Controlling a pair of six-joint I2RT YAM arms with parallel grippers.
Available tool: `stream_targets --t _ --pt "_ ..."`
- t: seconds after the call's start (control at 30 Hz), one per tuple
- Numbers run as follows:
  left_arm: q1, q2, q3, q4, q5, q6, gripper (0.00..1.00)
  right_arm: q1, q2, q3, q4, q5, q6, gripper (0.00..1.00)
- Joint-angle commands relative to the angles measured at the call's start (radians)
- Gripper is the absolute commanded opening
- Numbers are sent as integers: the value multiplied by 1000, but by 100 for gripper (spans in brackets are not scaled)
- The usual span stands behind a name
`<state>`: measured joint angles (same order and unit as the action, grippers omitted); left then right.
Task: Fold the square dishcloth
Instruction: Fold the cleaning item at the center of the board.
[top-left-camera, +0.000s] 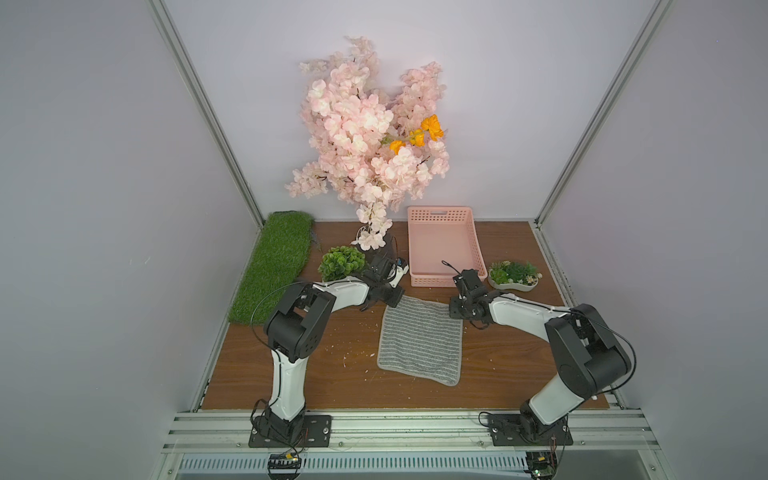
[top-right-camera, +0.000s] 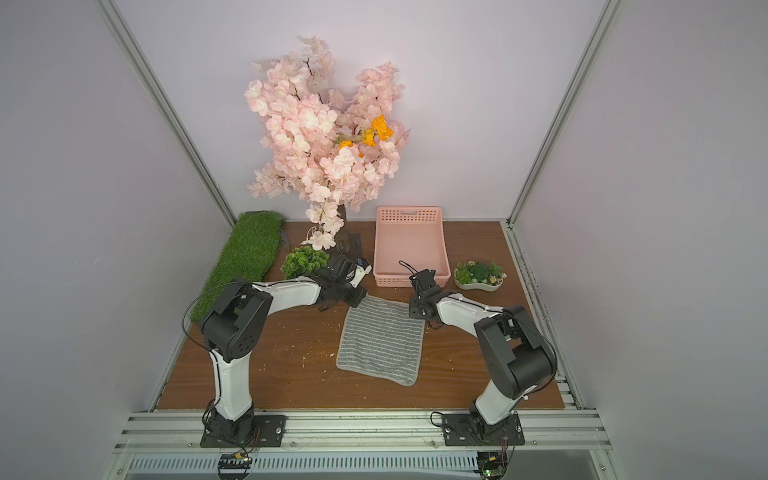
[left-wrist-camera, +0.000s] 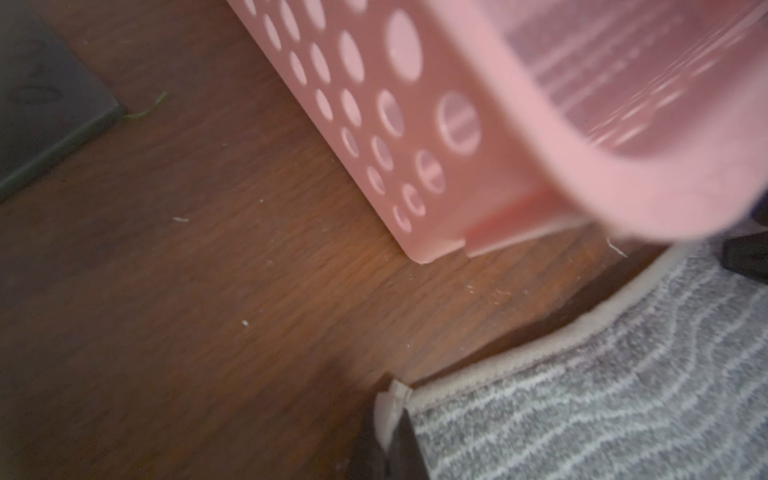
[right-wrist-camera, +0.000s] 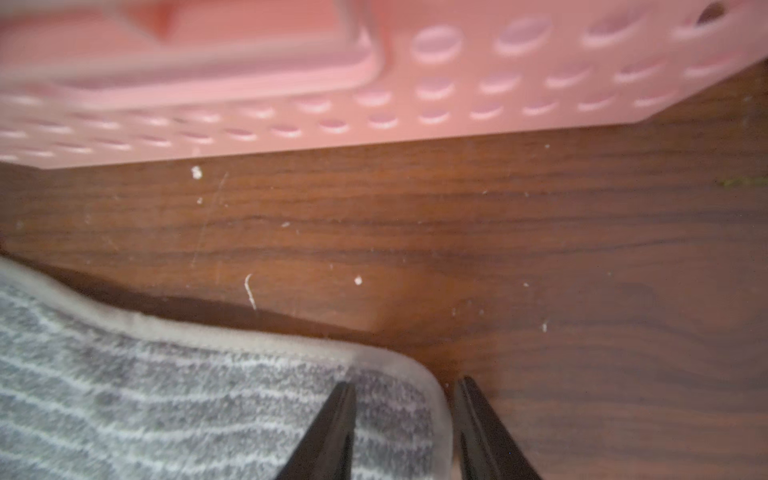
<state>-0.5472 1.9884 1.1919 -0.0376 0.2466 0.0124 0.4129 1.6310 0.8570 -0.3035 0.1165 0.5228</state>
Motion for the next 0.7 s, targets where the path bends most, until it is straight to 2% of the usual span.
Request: stream_targets --t 0.0,0.23,0.47,0.57,0.67 --pt "0 -35 -61 10 -10 -46 0 -13 14 23 4 14 -43 41" --pt "0 -80 -136 56 -65 -98 0 -23 38 37 8 -12 -78 39" --pt "1 -81 -144 71 -68 -122 0 -22 21 -26 63 -117 -68 40" --pt "0 -79 -142 73 -67 -125 0 -22 14 -41 64 -112 -59 39" --pt "1 -78 -146 77 -69 -131 0 -22 28 -42 56 -94 -59 31"
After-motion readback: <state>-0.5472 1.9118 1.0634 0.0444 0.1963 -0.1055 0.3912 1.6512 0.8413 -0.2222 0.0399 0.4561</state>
